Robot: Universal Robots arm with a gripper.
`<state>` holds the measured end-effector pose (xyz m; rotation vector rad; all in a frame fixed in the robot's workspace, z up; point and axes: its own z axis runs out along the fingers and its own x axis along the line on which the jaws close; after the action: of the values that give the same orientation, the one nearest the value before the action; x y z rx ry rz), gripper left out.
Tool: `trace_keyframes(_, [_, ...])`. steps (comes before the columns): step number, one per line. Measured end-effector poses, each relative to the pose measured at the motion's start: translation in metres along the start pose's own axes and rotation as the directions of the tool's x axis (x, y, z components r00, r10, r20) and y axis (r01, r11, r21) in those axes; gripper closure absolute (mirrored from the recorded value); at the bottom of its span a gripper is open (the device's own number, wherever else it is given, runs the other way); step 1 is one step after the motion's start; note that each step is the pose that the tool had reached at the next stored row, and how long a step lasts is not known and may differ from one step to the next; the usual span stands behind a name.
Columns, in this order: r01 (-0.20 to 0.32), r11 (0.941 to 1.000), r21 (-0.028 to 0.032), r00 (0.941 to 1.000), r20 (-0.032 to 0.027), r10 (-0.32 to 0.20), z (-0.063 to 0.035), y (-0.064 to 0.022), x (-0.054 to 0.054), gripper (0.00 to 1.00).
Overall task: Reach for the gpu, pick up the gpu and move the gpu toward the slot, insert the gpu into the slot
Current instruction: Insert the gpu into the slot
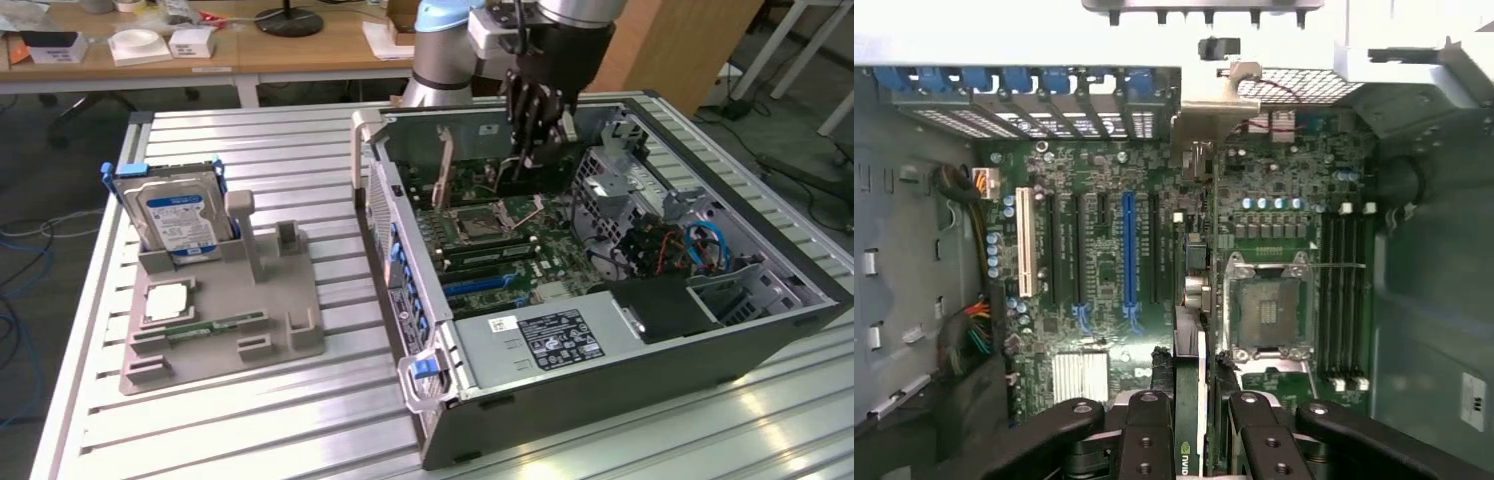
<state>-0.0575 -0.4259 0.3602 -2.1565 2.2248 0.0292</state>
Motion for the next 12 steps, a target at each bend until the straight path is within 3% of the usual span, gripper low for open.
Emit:
trace_keyframes(5, [0.000,1.0000,0.0001,1.0000,0.0002,0.000,0.0083,-0.0006,0.022,0.74])
trace_keyframes(12, [0.000,1.0000,0.0001,1.0000,0.0002,0.000,0.0209,-0.0012,0.025,0.74])
